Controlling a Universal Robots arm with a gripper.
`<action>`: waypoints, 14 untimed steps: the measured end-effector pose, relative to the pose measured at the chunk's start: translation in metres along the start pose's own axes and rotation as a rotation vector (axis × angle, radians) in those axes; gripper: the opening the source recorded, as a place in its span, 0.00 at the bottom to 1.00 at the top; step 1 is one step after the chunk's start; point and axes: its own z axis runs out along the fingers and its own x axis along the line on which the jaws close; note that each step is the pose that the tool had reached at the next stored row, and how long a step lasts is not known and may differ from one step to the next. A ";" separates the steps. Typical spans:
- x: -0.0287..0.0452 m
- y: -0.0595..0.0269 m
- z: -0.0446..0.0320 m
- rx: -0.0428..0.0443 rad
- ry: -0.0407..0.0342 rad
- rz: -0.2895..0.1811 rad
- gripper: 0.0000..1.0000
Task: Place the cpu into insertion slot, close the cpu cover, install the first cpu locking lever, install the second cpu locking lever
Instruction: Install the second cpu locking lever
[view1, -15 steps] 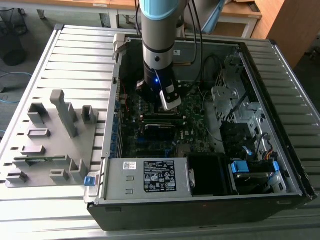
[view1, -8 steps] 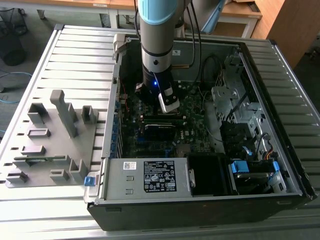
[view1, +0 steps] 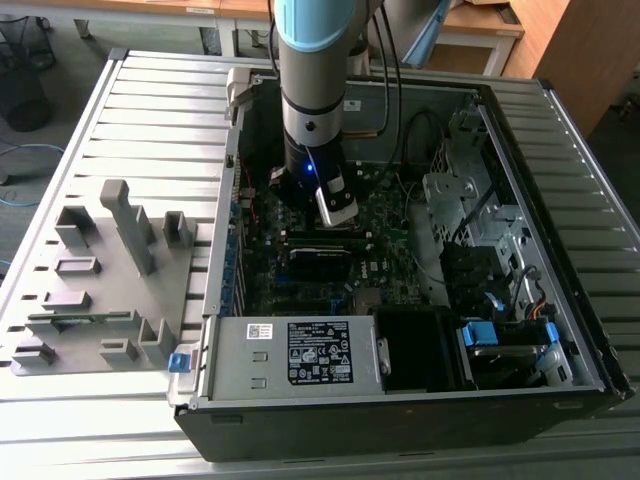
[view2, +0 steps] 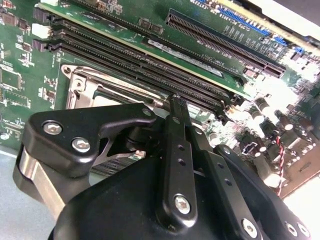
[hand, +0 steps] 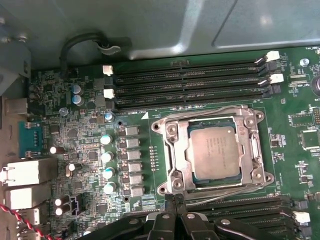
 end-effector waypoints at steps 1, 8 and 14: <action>0.0013 -0.0002 0.0000 -0.0004 0.0001 0.000 0.10; 0.0056 -0.0009 0.0011 -0.0017 0.0004 0.000 0.10; 0.0070 -0.0011 0.0015 -0.0122 0.0021 0.000 0.10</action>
